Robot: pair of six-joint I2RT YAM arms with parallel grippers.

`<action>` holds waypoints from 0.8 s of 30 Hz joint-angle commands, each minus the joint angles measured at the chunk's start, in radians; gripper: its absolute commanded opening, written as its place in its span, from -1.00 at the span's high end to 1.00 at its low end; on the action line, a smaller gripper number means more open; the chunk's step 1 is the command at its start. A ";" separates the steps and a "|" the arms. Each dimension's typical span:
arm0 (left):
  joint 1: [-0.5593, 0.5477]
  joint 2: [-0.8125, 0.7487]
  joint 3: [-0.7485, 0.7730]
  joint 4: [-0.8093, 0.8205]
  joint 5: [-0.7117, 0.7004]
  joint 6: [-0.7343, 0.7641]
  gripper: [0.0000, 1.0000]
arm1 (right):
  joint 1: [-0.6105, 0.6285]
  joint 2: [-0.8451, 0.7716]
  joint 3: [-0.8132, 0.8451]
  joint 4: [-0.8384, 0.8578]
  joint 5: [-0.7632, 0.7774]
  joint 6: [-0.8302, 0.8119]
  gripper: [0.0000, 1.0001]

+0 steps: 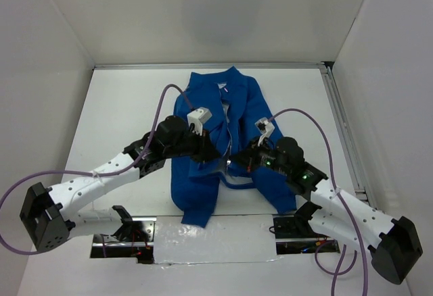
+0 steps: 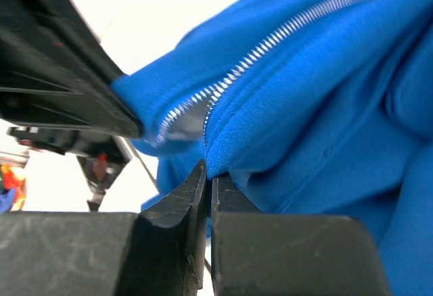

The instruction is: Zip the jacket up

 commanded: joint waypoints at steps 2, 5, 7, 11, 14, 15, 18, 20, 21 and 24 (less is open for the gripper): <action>-0.007 -0.066 -0.062 0.218 -0.002 -0.163 1.00 | 0.014 -0.039 -0.013 0.227 -0.054 0.036 1.00; -0.022 -0.092 -0.109 0.285 -0.062 -0.235 1.00 | 0.028 -0.036 -0.031 0.299 -0.018 0.093 1.00; -0.037 -0.106 -0.135 0.310 -0.111 -0.270 1.00 | 0.034 -0.034 -0.050 0.331 0.011 0.108 1.00; -0.048 -0.136 -0.167 0.351 -0.188 -0.332 1.00 | 0.045 -0.024 -0.051 0.374 0.022 0.113 1.00; -0.051 -0.144 -0.167 0.364 -0.206 -0.339 1.00 | 0.044 -0.030 -0.056 0.390 0.035 0.117 1.00; -0.051 -0.144 -0.169 0.367 -0.208 -0.335 1.00 | 0.045 -0.033 -0.055 0.388 0.048 0.119 1.00; -0.056 -0.144 -0.172 0.370 -0.219 -0.347 1.00 | 0.045 -0.040 -0.064 0.414 0.058 0.125 1.00; -0.057 -0.134 -0.171 0.381 -0.216 -0.344 1.00 | 0.045 -0.037 -0.065 0.428 0.058 0.128 1.00; -0.059 -0.132 -0.169 0.378 -0.213 -0.348 1.00 | 0.048 -0.037 -0.067 0.433 0.060 0.130 1.00; -0.060 -0.132 -0.172 0.388 -0.205 -0.345 1.00 | 0.050 -0.036 -0.068 0.437 0.071 0.125 1.00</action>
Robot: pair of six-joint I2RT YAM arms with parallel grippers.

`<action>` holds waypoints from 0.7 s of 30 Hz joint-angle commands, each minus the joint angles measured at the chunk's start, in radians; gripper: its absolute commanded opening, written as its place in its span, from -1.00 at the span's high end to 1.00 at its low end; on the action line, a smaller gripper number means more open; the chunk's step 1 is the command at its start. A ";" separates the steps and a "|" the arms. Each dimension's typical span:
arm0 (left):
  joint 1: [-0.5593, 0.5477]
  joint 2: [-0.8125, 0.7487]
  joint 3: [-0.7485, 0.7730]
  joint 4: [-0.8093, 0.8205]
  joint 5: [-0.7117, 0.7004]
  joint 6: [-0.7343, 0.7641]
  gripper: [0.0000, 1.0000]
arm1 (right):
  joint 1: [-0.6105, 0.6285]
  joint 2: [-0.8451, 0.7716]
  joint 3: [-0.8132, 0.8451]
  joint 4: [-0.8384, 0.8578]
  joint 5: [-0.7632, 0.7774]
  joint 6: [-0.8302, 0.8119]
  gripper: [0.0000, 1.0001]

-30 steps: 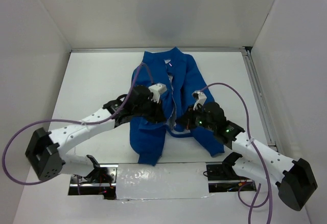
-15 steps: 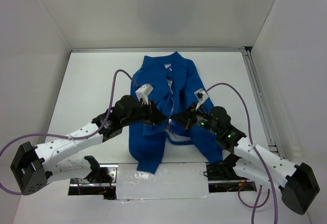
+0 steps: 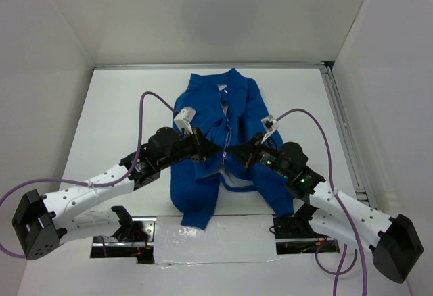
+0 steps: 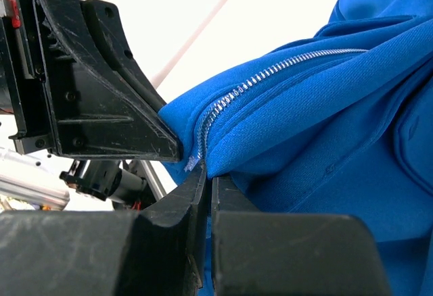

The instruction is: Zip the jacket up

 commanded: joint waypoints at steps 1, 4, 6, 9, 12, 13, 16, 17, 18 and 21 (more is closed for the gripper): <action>-0.009 -0.020 0.001 0.097 -0.003 -0.019 1.00 | 0.015 -0.018 0.003 0.128 0.010 0.005 1.00; -0.010 -0.023 -0.010 0.104 -0.006 -0.030 1.00 | 0.015 -0.016 0.008 0.140 -0.006 -0.003 1.00; -0.010 -0.020 -0.010 0.108 -0.011 -0.034 1.00 | 0.015 -0.009 0.008 0.146 -0.022 -0.007 1.00; -0.012 -0.015 -0.005 0.097 -0.032 -0.048 1.00 | 0.016 -0.019 -0.002 0.151 -0.037 -0.010 1.00; -0.012 -0.011 -0.001 0.094 -0.032 -0.066 1.00 | 0.016 -0.048 -0.012 0.150 -0.028 -0.007 1.00; -0.012 -0.011 -0.001 0.095 -0.032 -0.066 1.00 | 0.013 -0.049 -0.012 0.150 -0.028 -0.012 1.00; -0.012 -0.006 0.008 0.098 -0.031 -0.066 1.00 | 0.016 -0.053 -0.011 0.147 -0.034 -0.013 1.00; -0.013 -0.006 0.011 0.098 -0.026 -0.059 1.00 | 0.018 -0.052 -0.011 0.145 -0.031 -0.013 1.00; -0.015 -0.005 0.013 0.095 -0.025 -0.060 1.00 | 0.016 -0.053 -0.011 0.146 -0.020 -0.012 1.00; -0.024 -0.008 0.005 0.108 -0.014 -0.054 1.00 | 0.016 -0.055 -0.014 0.172 -0.014 -0.015 1.00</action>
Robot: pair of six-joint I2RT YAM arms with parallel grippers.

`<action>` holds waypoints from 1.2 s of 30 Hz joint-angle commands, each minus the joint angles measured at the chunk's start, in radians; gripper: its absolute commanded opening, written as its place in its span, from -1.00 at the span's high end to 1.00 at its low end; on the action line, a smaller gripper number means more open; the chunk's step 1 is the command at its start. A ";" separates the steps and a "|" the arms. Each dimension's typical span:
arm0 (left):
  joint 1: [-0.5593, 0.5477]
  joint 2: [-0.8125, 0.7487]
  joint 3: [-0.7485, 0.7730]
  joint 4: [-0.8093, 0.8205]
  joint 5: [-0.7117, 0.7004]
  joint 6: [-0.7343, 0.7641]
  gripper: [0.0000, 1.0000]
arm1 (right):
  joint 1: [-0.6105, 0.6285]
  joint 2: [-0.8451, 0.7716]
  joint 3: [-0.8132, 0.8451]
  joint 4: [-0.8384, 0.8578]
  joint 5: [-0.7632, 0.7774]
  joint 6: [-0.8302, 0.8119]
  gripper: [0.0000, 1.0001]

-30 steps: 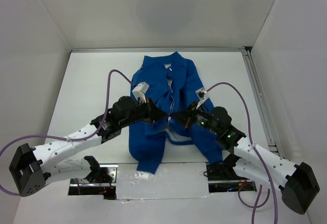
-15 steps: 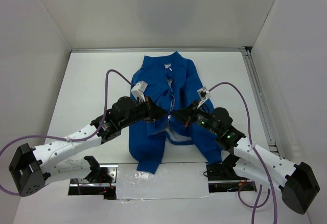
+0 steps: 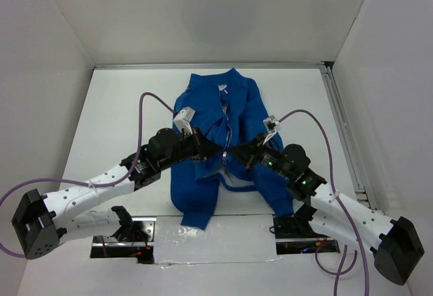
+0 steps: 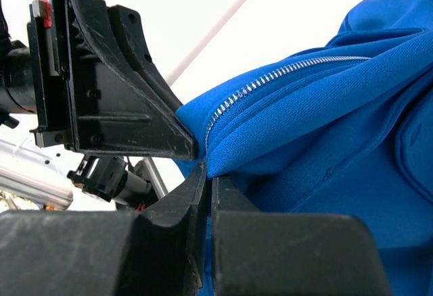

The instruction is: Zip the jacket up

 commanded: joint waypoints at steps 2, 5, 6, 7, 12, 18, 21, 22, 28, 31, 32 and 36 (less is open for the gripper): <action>-0.020 -0.010 0.009 0.091 0.006 -0.014 1.00 | 0.014 -0.023 0.009 0.149 -0.013 -0.007 1.00; -0.022 -0.016 0.009 0.092 0.019 -0.013 1.00 | 0.014 -0.017 0.019 0.132 0.008 -0.015 1.00; -0.022 -0.021 0.008 0.094 0.023 -0.011 1.00 | 0.014 -0.015 0.019 0.132 0.015 -0.016 1.00; -0.025 -0.024 0.008 0.094 0.022 -0.014 1.00 | 0.014 -0.014 0.018 0.135 0.027 -0.015 1.00; -0.031 -0.039 0.003 0.089 0.013 -0.025 1.00 | 0.015 -0.008 0.026 0.135 0.067 -0.024 1.00; -0.045 -0.048 0.008 0.069 0.022 -0.040 1.00 | 0.044 -0.009 0.007 0.164 0.153 -0.052 1.00; -0.048 -0.042 0.012 0.056 0.034 -0.056 1.00 | 0.064 -0.017 -0.017 0.218 0.188 -0.056 1.00; -0.051 -0.041 0.011 0.057 0.034 -0.056 1.00 | 0.069 -0.018 -0.025 0.256 0.194 -0.058 1.00; -0.057 -0.036 0.023 0.042 0.006 -0.068 1.00 | 0.110 -0.020 -0.004 0.198 0.245 -0.122 1.00; -0.059 -0.028 0.037 0.022 -0.009 -0.067 1.00 | 0.130 -0.046 0.001 0.143 0.226 -0.135 1.00; -0.059 -0.027 0.044 0.017 -0.045 -0.067 1.00 | 0.132 -0.055 -0.002 0.131 0.217 -0.136 1.00; -0.059 -0.025 0.058 0.023 -0.104 -0.051 1.00 | 0.135 -0.098 -0.023 0.094 0.150 -0.115 1.00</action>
